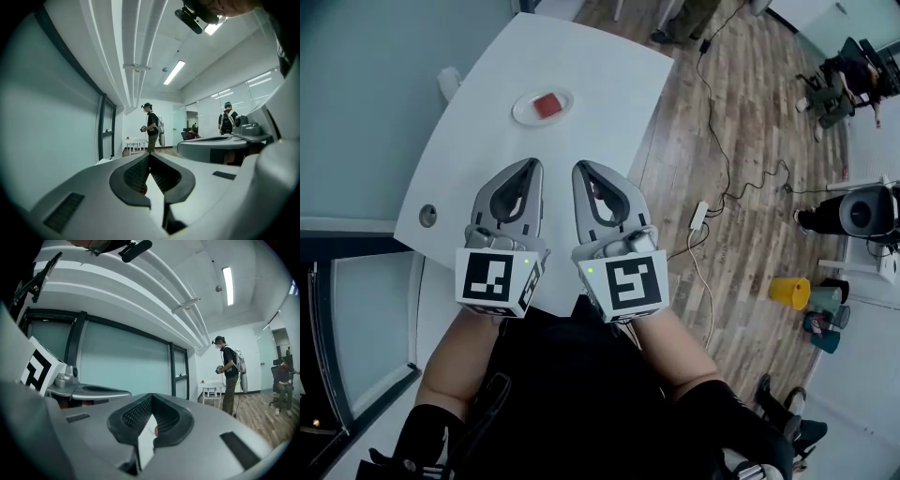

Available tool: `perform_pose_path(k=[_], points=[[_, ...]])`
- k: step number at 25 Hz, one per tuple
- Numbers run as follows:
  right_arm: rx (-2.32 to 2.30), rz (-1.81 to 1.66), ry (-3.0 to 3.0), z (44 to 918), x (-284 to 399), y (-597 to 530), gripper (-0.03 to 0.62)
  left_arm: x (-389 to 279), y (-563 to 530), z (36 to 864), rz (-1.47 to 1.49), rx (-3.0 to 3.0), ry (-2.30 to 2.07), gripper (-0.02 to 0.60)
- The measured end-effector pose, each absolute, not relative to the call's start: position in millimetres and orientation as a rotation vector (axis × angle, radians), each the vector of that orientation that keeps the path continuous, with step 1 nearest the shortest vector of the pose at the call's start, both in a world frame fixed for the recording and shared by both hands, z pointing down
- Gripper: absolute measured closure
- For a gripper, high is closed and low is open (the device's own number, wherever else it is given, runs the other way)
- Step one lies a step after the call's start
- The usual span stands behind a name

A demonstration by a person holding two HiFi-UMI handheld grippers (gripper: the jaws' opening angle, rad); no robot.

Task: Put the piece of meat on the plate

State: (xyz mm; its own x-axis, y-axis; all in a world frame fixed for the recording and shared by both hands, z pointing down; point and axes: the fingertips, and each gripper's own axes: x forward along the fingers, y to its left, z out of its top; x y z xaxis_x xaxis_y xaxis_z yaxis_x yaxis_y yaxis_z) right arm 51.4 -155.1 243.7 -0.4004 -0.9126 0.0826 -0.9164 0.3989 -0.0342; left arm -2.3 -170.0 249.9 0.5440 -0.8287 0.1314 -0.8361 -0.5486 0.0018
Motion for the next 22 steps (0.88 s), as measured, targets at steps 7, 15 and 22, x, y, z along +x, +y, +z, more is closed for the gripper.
perform_pose_path(k=[7, 15, 22], points=[[1.667, 0.01, -2.623, 227, 49, -124, 0.591, 0, -132, 230, 0.109, 2.731, -1.494, 0.578], [1.629, -0.045, -2.644, 221, 53, -97, 0.591, 6, -106, 227, 0.083, 2.74, -1.493, 0.578], [1.624, -0.068, -2.663, 209, 49, -85, 0.591, 3, -97, 220, 0.087, 2.75, -1.502, 0.578]])
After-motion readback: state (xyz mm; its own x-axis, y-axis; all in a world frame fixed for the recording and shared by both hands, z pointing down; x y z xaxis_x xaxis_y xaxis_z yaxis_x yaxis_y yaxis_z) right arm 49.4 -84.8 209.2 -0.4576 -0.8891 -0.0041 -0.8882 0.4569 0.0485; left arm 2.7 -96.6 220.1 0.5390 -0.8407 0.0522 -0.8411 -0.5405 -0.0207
